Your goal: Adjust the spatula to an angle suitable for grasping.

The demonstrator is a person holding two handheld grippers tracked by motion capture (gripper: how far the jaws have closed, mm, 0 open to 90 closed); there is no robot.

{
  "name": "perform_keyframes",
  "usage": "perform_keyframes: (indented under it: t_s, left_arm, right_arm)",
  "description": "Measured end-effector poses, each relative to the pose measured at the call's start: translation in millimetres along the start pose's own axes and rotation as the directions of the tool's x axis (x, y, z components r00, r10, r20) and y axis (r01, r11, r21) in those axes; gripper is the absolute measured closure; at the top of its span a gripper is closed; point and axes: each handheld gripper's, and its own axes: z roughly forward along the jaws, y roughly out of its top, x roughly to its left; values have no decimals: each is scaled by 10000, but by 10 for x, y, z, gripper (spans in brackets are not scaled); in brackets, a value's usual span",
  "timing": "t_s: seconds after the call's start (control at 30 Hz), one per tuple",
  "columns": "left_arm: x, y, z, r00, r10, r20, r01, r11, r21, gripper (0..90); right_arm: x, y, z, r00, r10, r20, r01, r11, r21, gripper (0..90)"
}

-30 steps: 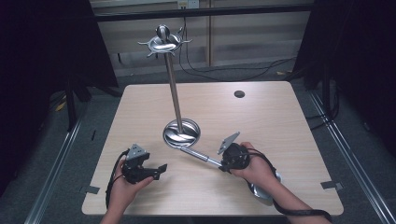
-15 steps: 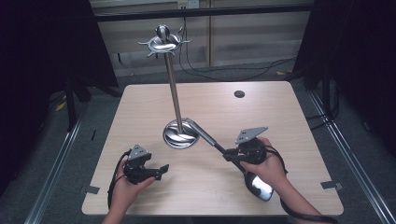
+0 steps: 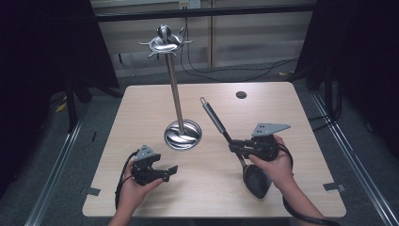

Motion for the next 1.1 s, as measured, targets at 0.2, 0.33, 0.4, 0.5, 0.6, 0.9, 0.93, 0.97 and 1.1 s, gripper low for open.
perform_keyframes:
  t_s: [0.2,0.33,0.4,0.5,0.6,0.9,0.93,0.97,1.1]
  left_arm:
    - [-121,113,74,9976,-118,685,143,9993,-358,128]
    - [-241,202,124,9959,149,890,-86,9974,-710,143]
    - [-323,257,150,9940,267,1056,-162,9950,-988,144]
    - [-394,308,171,9914,323,1265,-176,9931,-1159,143]
    - [-582,435,223,9852,431,1659,-190,9894,-1439,170]
    - [-852,580,392,9673,774,2416,-306,9810,-1915,311]
    - [-864,587,407,9646,886,2484,-377,9786,-2025,334]
    - [-880,594,425,9631,926,2528,-376,9760,-2146,352]
    - [-932,635,471,9580,1043,2672,-383,9697,-2413,402]
  right_arm:
    - [-21,52,-76,9998,210,-76,-216,9955,-922,761]
    - [-20,99,-93,9989,336,-330,-376,9909,-1290,760]
    - [-5,121,-102,9991,338,-249,-369,9896,-1390,760]
    - [12,151,-108,9993,282,-241,-315,9886,-1474,760]
    - [47,212,-116,9996,280,-85,-291,9862,-1629,760]
    - [128,266,-61,9984,429,368,-353,9821,-1850,760]
    - [138,264,-52,9982,496,339,-427,9823,-1821,760]
    - [144,261,-40,9982,528,293,-465,9815,-1858,760]
    - [175,265,1,9977,561,392,-477,9809,-1885,760]
